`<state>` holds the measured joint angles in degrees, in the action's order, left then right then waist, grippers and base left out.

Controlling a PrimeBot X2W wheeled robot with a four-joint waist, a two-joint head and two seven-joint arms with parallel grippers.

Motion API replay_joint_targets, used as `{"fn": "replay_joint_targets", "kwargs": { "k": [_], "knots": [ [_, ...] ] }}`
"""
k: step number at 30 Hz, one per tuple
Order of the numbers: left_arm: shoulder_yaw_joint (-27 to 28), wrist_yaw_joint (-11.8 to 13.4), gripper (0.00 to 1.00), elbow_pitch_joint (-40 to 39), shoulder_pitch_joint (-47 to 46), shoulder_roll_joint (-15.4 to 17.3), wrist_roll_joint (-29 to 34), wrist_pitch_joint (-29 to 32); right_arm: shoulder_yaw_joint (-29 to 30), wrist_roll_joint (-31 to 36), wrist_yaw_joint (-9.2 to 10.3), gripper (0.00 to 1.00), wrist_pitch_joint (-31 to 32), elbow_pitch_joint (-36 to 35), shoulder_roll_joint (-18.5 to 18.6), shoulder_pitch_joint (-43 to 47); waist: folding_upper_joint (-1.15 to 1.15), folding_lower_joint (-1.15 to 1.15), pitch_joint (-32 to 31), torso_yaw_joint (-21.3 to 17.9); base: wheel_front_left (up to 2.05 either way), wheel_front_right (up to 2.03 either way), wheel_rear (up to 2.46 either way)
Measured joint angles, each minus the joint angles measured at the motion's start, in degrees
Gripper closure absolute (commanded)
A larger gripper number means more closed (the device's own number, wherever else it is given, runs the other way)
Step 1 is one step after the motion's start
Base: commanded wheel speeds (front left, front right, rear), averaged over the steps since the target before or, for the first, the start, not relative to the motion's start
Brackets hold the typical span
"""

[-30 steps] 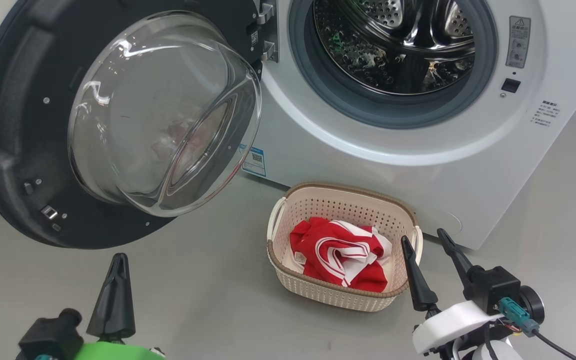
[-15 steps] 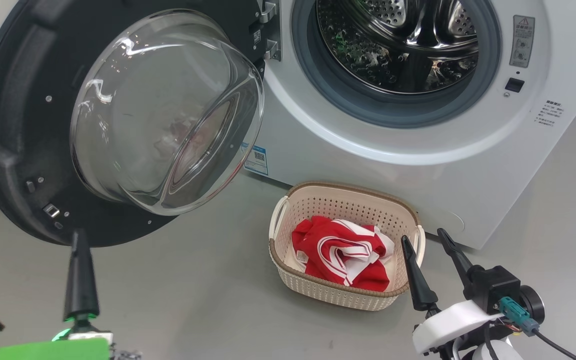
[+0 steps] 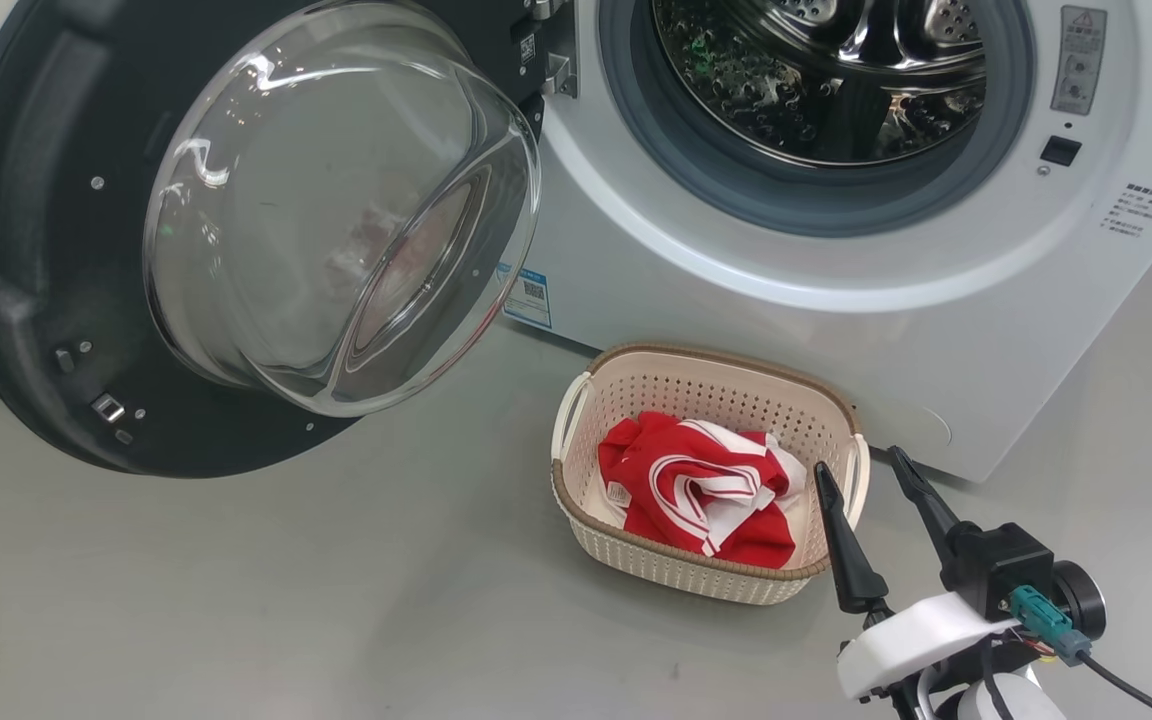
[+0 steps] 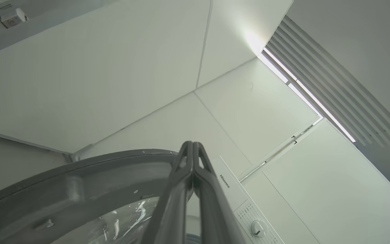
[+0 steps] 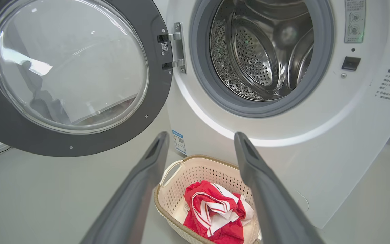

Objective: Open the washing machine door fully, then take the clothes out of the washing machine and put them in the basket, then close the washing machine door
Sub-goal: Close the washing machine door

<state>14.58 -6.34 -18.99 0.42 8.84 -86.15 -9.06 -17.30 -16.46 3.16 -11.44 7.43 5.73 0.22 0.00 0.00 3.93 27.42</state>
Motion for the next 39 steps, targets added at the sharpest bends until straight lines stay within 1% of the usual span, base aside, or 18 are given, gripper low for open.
{"fn": "replay_joint_targets", "kwargs": {
  "k": [2,4,8,11,17,21,22,26,29,34,39],
  "knots": [
    [2.58,0.01,1.00,0.78,-1.12,2.67,-1.87,1.21,-0.32,0.43,-0.05,0.00,0.40,-0.26,0.20,-0.13,0.00,0.00,0.50,0.04,0.00,0.00,0.00],
    [4.20,0.43,1.00,2.24,-1.59,5.55,-2.37,2.82,-0.66,0.66,-0.07,0.00,0.65,-0.53,0.30,-0.38,0.00,0.00,1.00,-0.09,0.00,0.00,0.00],
    [6.35,1.92,1.00,5.69,-3.73,8.54,-6.27,5.66,-0.73,1.21,-0.07,0.00,0.82,-1.03,0.64,-1.08,0.00,0.00,1.90,-0.61,0.00,0.00,0.00],
    [7.81,3.48,1.00,8.76,-5.77,10.55,-9.36,7.90,-0.78,1.49,-0.07,0.00,1.08,-1.42,0.78,-1.27,0.00,0.00,2.56,-1.04,0.00,0.00,0.00],
    [9.98,8.24,1.00,16.31,-8.24,14.99,-12.78,11.91,-1.31,2.00,-0.55,0.00,1.64,-2.33,1.14,-2.55,0.00,0.00,4.06,-2.03,0.00,0.00,0.00],
    [10.14,10.47,1.00,20.26,-11.00,16.45,-15.67,14.47,-1.33,2.08,-0.57,0.00,2.14,-2.77,1.63,-3.38,0.00,0.00,5.18,-2.76,0.00,0.00,0.00],
    [10.14,10.47,1.00,20.26,-11.00,16.45,-15.67,14.47,-1.33,2.08,-0.57,0.00,2.14,-2.77,1.63,-3.38,0.00,0.00,5.18,-2.76,0.00,0.00,0.00],
    [10.32,11.80,1.00,24.16,-12.17,17.85,-17.47,17.04,-1.41,2.27,-0.74,0.00,2.59,-3.07,1.86,-3.93,0.00,0.00,6.16,-3.66,0.00,0.00,0.00],
    [10.34,12.12,1.00,26.87,-12.33,18.30,-19.47,18.83,-1.37,2.43,-0.74,0.00,2.64,-3.31,1.94,-4.51,0.00,0.00,6.81,-4.41,0.00,0.00,0.00],
    [9.21,12.40,1.00,30.12,-12.65,19.73,-19.67,21.39,-1.26,2.43,-0.74,0.00,2.97,-3.79,2.26,-4.73,0.00,0.00,7.92,-5.48,0.00,0.00,0.00],
    [7.22,12.58,1.00,32.25,-14.12,20.38,-19.64,23.12,-1.16,2.52,-0.76,0.00,3.16,-4.08,2.87,-5.58,0.00,0.00,9.14,-6.25,0.00,0.00,0.00]
  ]
}}
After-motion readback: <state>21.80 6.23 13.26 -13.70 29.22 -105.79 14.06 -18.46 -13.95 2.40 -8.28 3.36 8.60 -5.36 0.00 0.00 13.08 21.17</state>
